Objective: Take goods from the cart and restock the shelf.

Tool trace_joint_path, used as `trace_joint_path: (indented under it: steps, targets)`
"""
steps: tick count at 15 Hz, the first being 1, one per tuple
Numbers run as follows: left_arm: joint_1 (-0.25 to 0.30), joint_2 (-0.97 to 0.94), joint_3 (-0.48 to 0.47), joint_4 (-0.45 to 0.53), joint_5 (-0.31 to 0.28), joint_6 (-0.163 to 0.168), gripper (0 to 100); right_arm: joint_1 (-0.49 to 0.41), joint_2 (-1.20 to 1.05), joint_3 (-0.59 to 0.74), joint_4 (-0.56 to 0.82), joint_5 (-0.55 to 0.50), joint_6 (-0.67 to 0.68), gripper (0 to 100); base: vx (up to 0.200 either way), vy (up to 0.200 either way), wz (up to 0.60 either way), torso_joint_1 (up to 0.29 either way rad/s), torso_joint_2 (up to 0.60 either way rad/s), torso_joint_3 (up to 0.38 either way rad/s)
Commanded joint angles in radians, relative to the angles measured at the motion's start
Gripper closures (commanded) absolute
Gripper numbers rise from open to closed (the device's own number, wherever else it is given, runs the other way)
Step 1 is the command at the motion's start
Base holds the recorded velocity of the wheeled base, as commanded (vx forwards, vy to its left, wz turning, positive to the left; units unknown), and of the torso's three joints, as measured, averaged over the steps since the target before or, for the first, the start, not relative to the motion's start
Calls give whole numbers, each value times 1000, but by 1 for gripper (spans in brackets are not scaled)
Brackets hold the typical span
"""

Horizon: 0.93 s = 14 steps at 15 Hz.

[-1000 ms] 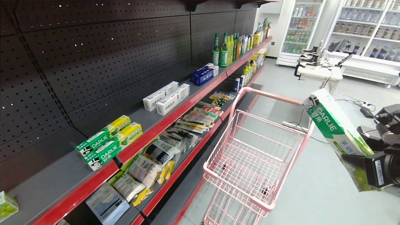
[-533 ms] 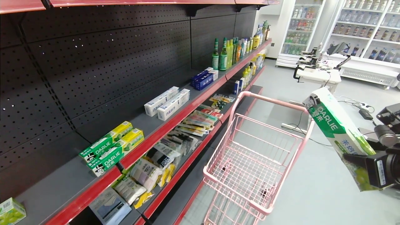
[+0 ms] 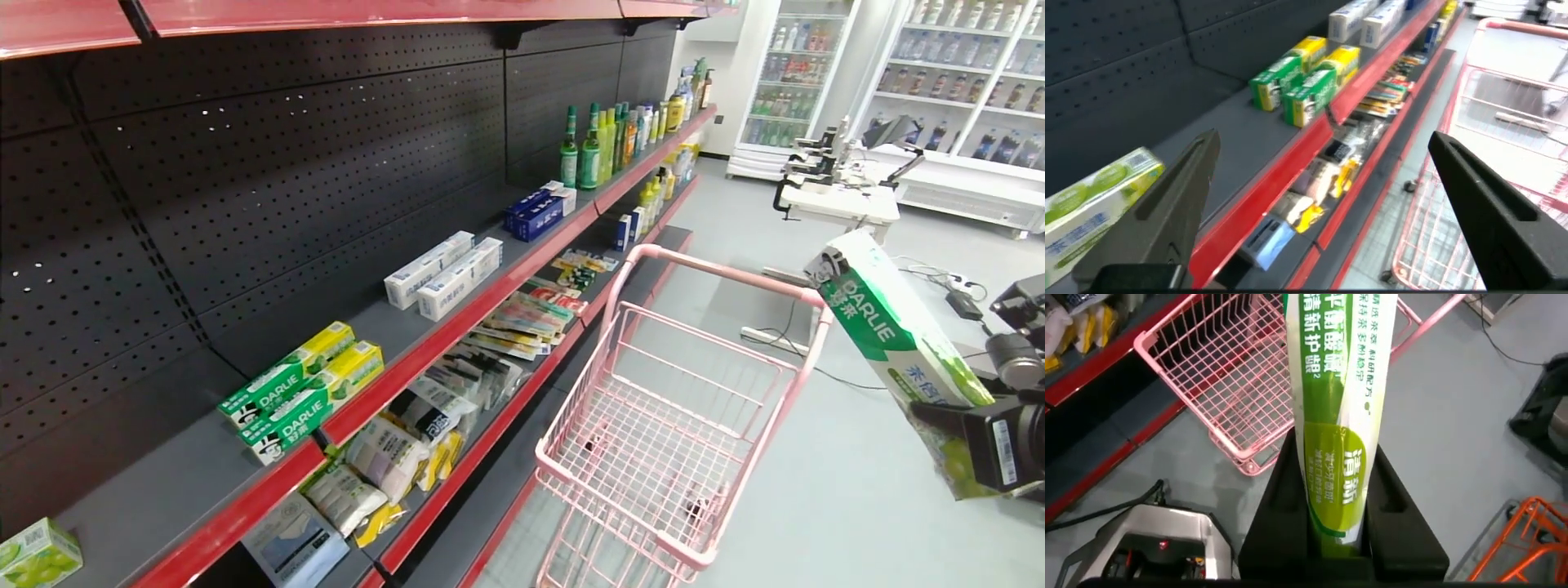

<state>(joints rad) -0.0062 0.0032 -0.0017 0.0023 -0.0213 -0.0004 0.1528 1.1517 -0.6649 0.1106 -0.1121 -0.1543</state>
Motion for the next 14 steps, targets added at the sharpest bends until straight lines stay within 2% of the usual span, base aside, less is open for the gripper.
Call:
trace_joint_path:
  steps: [1, 14]
  targets:
    - [0, 1, 0, -1, 0, -1, 0, -1, 5, 1, -2, 0, -1, 100, 0, 0, 600, 2, -2, 2]
    - [0, 1, 0, -1, 0, 0, 0, 4, 2, -1, -3, 0, -2, 100, 0, 0, 600, 4, 2, 0]
